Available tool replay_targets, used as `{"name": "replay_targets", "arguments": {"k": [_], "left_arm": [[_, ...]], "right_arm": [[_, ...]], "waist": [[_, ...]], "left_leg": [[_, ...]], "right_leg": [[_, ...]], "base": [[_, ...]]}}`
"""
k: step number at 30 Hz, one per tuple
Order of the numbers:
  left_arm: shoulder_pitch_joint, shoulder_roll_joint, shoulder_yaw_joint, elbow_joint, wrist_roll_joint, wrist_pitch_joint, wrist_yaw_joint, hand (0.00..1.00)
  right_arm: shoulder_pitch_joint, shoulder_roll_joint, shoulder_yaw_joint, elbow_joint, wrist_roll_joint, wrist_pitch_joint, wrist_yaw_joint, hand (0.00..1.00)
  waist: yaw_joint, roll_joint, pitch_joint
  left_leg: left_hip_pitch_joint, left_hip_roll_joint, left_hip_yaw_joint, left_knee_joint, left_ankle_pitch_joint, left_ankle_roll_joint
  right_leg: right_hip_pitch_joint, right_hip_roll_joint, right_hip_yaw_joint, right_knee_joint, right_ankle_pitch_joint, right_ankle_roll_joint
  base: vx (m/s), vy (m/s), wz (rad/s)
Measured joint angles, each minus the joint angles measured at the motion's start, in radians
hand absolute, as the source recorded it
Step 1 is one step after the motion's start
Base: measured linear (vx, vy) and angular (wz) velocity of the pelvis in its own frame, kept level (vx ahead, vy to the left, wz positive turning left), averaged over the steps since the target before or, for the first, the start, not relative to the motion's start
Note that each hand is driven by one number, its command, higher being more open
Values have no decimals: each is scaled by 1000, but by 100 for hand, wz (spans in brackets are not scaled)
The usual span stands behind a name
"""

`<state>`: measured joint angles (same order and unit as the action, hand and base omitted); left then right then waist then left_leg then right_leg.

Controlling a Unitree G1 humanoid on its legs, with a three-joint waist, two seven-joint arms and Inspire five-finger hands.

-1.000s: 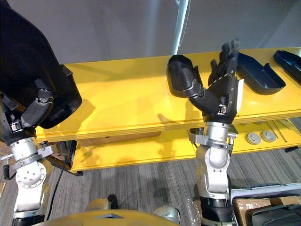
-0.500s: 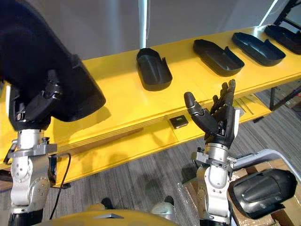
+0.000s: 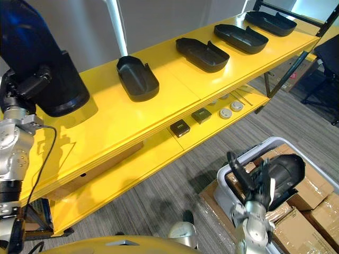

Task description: Walk over and take three plastic housings, then place them on the shelf

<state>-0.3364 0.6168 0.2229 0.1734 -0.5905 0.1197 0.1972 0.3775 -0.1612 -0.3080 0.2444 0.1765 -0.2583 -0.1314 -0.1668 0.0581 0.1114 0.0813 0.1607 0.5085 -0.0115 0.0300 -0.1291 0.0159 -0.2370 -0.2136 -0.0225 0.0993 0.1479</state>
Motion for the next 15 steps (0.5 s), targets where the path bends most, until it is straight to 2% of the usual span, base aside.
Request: {"name": "replay_targets", "arguments": {"k": [4,6,9,11,15], "left_arm": [[-54,30,-34,102,-6,69,-37,0],[-69,35,-83,131,-9,98,-51,0],[-79,35,-136,137,-22,140,-56,0],[-82,35,-139,150,-28,167,-52,0],[-117,35,-131,181,-53,170,-37,0]], "right_arm": [[18,-27,137,18,-126,0,54,100],[4,-43,254,93,-208,0,86,100],[-8,-28,352,195,-209,8,100,100],[-13,-25,378,233,-209,15,101,100],[-23,-21,378,273,-198,28,84,100]], "waist": [[2,-3,-2],[17,-7,-2],[34,-14,2],[44,-22,7],[55,-53,25]], "left_leg": [[-3,1,-11,-12,14,0],[-7,0,-26,-31,28,0],[-25,-2,-61,-59,56,3],[-37,-5,-70,-70,72,6],[-42,-7,-82,-70,77,10]], "right_leg": [[0,3,-7,0,0,-1],[0,6,-25,0,-3,-3],[-4,9,-56,1,-4,-5],[-16,9,-61,4,-4,-5],[-14,6,-76,7,-4,-5]], "base": [[-52,-21,7],[-49,-22,19],[-36,-18,32],[-18,2,24],[-15,7,10]]}}
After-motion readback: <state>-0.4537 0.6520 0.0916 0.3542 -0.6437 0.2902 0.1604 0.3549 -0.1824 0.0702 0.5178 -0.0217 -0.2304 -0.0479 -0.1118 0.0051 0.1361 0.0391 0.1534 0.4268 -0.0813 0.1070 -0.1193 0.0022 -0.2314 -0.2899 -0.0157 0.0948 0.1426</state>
